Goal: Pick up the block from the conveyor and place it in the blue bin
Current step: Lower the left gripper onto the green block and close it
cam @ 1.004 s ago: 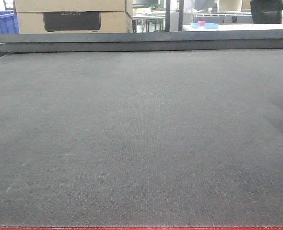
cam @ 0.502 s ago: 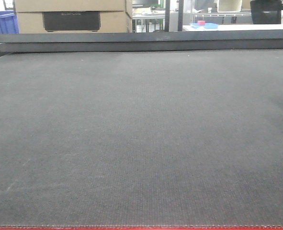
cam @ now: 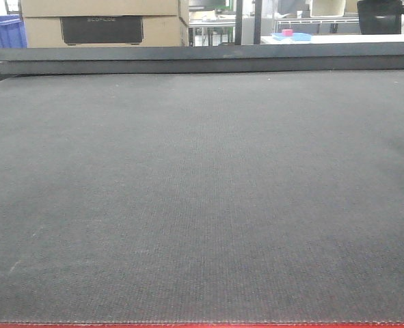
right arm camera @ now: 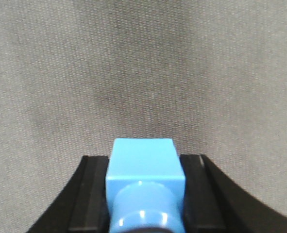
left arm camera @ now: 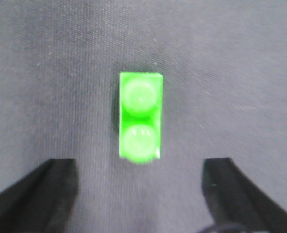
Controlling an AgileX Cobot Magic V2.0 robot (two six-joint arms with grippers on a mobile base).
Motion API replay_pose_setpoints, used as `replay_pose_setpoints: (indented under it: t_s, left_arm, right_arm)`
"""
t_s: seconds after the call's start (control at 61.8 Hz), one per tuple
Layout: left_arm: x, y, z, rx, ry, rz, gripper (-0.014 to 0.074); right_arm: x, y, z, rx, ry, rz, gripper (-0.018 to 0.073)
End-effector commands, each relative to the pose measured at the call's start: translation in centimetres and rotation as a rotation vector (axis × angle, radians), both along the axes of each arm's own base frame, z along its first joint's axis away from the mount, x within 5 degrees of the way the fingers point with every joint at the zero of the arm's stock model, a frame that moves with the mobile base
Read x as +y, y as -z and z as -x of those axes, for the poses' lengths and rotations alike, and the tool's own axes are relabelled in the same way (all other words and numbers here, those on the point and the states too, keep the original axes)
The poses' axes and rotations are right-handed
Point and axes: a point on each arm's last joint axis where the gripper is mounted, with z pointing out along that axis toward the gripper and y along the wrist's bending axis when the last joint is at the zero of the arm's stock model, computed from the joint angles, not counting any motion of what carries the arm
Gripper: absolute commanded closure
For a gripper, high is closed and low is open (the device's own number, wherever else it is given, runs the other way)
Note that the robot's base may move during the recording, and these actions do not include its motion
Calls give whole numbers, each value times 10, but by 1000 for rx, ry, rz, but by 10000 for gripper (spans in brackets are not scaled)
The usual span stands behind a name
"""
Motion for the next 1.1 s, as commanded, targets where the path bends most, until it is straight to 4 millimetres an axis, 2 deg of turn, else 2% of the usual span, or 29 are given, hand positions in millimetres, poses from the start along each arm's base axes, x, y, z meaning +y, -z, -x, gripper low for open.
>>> replay_pose_setpoints:
  t_s: [0.0,0.162,0.405,0.648,1.085]
  left_arm:
    - [1,11,-11,15,9,6,143]
    - [4,35,-27,46,8,14,143]
    - [-4,62,-42,108,68,-14,143]
    - [-1,67,-46,80,40,-19,195]
    - [-4,83,-36,113,37,-6,197]
  right_arm:
    - [0,-1,2,-6,-3,4,720]
    - [-1,-2,1,-20,-2,6,720]
    - [-1,-2,-1,-34,-2,8,720]
    - [-1,-2,-1,-34,-2,8,720]
    - [-1,-2,-2,-45,-2,9,720]
